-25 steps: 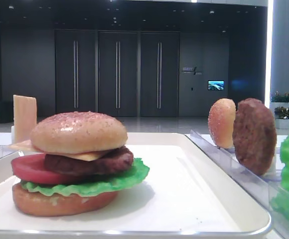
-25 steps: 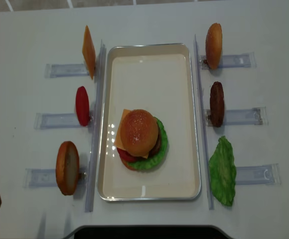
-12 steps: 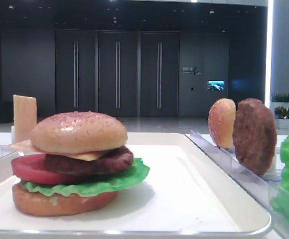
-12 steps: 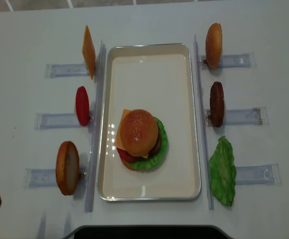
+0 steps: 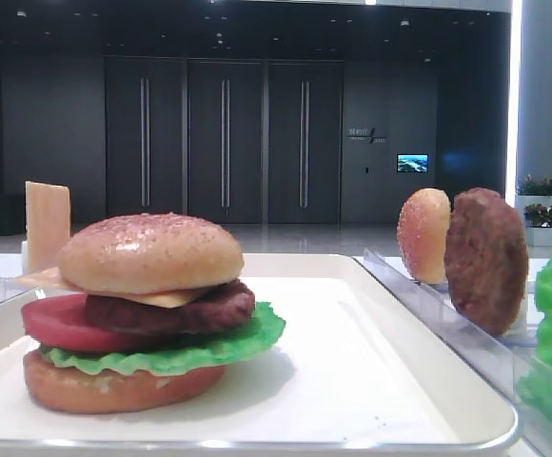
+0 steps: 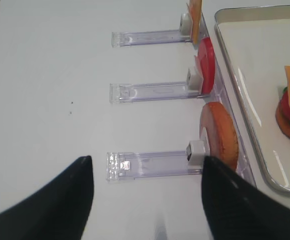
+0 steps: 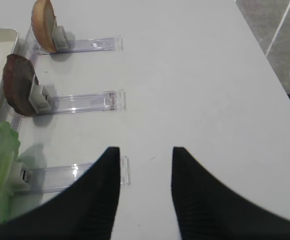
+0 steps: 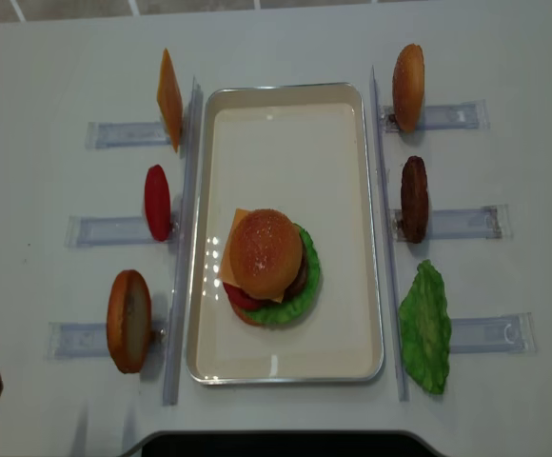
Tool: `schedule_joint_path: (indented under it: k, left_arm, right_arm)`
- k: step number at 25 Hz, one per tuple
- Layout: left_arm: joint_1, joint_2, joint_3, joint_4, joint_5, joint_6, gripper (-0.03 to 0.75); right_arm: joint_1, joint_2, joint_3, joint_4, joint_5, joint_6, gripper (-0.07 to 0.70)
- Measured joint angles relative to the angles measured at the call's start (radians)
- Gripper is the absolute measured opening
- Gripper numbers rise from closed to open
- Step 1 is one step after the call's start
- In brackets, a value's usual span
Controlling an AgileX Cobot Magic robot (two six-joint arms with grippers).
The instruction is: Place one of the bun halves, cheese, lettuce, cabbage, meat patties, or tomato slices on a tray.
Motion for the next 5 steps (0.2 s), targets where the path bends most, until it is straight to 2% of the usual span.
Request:
schedule_joint_path:
  k: [5]
  left_arm:
    - [0.0,0.0,0.0,0.0,0.0,0.0,0.517]
  right_arm:
    - [0.0,0.0,0.0,-0.002,0.0,0.0,0.245]
